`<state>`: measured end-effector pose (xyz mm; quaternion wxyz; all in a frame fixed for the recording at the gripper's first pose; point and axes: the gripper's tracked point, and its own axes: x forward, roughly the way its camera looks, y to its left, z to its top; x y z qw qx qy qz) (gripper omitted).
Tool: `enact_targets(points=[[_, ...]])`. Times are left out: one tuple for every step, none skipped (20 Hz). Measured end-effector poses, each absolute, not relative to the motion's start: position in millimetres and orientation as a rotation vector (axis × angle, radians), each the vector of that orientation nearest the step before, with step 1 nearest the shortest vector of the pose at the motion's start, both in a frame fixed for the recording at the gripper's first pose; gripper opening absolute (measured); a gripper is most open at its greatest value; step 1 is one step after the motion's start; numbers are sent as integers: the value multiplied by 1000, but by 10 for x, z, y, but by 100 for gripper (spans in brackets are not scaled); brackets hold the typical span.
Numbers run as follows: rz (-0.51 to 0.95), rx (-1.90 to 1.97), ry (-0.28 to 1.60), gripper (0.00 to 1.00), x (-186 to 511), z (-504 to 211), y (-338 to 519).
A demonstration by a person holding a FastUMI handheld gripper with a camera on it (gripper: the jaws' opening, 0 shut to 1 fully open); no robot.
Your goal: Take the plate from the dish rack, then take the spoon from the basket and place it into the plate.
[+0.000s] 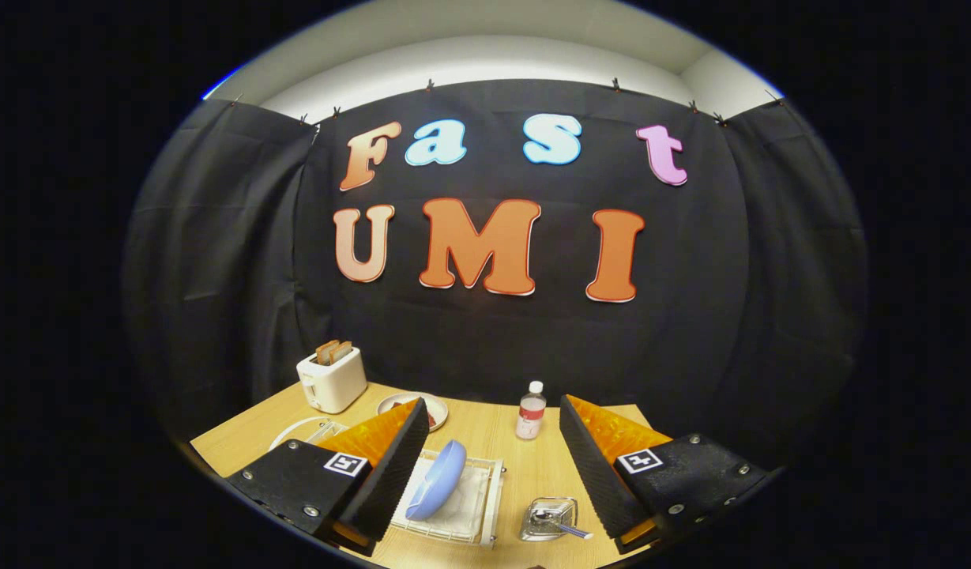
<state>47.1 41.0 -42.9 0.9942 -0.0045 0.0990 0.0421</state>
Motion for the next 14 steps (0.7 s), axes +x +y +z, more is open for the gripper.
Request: enact_targets(points=[[103,-6,245,99,515,-525,483],[113,-7,297,99,550,-674,540],[125,-15,344,99,591,-772,595],[132,-23,389,99,646,-889,645],[139,-27,426,99,691,-967,682],[149,-28,456,98,734,-1047,725],[159,-30,490,96,784,-1122,769],[171,-29,529,95,839,-1216,820],[179,-23,567,94,899,-1287,864],[186,-18,613,93,957,-1393,904],[189,-7,659,90,1008,-1509,938],[196,7,723,88,1014,-1631,978],[197,18,784,86,1045,-1754,1019],[200,21,835,84,1037,-1886,1059]])
